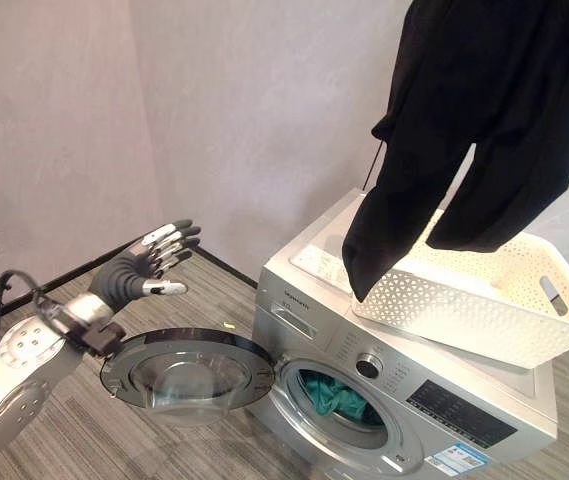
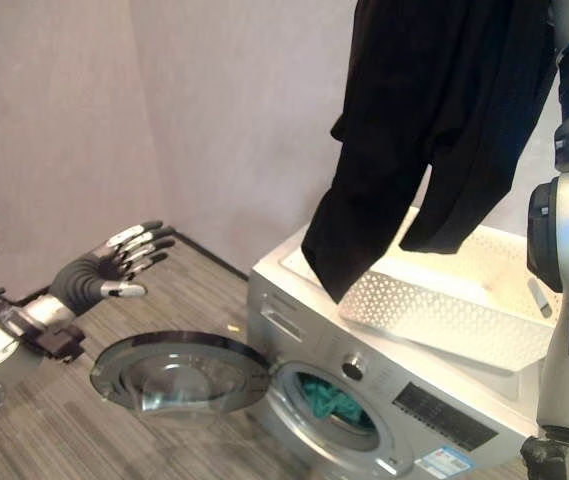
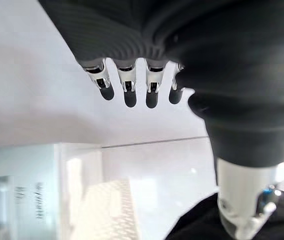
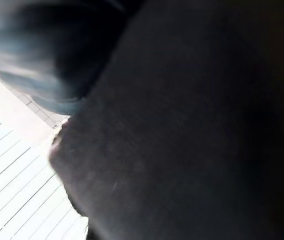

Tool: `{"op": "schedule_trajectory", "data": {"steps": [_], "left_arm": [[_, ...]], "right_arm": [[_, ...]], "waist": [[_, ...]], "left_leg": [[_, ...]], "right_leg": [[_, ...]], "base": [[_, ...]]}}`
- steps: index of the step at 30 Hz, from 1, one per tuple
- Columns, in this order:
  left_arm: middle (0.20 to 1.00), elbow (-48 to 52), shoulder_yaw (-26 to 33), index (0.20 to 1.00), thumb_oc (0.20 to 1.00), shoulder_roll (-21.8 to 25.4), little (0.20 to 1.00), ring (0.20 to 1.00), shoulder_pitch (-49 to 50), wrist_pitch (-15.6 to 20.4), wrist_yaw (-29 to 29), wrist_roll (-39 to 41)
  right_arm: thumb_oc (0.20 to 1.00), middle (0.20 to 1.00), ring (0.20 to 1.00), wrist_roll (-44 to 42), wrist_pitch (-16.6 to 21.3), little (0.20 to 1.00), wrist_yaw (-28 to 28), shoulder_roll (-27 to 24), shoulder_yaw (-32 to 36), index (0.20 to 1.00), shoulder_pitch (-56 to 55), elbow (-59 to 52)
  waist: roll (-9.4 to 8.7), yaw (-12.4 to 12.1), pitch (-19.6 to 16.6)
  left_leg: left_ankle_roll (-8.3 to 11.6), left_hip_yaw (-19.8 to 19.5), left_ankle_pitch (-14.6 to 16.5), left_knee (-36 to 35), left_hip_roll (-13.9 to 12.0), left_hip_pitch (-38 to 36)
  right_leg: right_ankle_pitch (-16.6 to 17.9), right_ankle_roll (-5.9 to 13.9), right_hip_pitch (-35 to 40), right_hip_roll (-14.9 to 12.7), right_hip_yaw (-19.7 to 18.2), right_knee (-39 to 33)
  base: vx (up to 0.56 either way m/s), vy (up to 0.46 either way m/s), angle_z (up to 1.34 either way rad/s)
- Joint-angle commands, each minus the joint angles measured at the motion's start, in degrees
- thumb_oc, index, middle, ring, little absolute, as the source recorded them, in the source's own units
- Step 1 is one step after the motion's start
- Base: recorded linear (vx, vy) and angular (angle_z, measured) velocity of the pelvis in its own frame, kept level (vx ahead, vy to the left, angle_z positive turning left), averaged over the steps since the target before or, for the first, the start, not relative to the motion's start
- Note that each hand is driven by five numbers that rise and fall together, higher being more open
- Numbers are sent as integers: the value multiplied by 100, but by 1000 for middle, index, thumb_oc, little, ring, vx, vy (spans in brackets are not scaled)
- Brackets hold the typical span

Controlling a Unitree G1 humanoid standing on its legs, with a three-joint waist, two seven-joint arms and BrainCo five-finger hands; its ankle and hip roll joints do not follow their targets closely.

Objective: Grab the laundry basket,head to the washer,open it,put in the laundry and shut it.

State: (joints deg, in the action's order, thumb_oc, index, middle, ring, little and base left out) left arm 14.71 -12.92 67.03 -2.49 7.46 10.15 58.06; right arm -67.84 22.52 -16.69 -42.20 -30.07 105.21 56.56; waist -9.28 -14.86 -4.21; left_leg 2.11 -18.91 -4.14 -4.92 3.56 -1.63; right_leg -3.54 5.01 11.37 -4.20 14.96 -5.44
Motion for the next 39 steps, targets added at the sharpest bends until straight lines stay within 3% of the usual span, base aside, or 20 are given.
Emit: {"op": "schedule_trajectory", "data": {"steps": [1,5,11,18,26,33,39], "left_arm": [[1000,93,-115,1000,1000,4,1000,1000,-427,451,-187,10],[1000,-197,-660,1000,1000,-466,1000,1000,-1489,628,-550,-499],[1000,-1020,-1673,1000,1000,-1781,1000,1000,-3242,746,-1034,-918],[1000,-1291,-2181,1000,1000,-2156,1000,1000,-4177,799,-1078,-842],[1000,-1497,-2516,1000,1000,-1789,1000,1000,-4930,930,-1091,-843],[1000,-1511,-2651,1000,1000,-1264,1000,1000,-5181,990,-924,-338],[1000,-1022,-3289,1000,1000,-431,1000,1000,-5592,944,-604,213]], "right_arm": [[200,200,200,-94,191,200,102,27,-427,200,1019,321],[200,200,200,42,137,200,66,192,-463,200,1011,404],[200,200,200,235,-55,200,43,233,-631,200,1041,588],[200,200,200,329,-201,200,59,153,-814,200,1134,807],[200,200,200,392,-243,200,143,-87,-1092,200,1189,767],[200,200,200,420,-222,200,205,-246,-1217,200,1167,686],[200,200,200,540,-222,200,257,-292,-1324,200,996,556]], "waist": [[-58,78,-495],[-102,128,-501],[-158,193,-463],[-139,243,-481],[-77,258,-521],[-2,265,-546],[89,201,-570]], "left_leg": [[106,180,371,19,-77,-95],[102,192,385,20,-92,-99],[81,179,409,24,-101,-77],[68,192,429,25,-97,-96],[73,172,435,27,-92,-124],[80,191,430,24,-90,-134],[89,166,396,23,-79,-130]], "right_leg": [[178,164,-142,-15,-187,44],[175,158,-145,-10,-217,44],[161,137,-146,9,-237,44],[158,142,-119,4,-217,44],[155,155,-95,-14,-186,46],[162,169,-90,-38,-184,45],[185,173,-94,-54,-179,44]], "base": [[0,0,0],[0,0,0],[2,0,0],[1,1,0],[0,0,0],[0,0,0],[0,0,0]]}}
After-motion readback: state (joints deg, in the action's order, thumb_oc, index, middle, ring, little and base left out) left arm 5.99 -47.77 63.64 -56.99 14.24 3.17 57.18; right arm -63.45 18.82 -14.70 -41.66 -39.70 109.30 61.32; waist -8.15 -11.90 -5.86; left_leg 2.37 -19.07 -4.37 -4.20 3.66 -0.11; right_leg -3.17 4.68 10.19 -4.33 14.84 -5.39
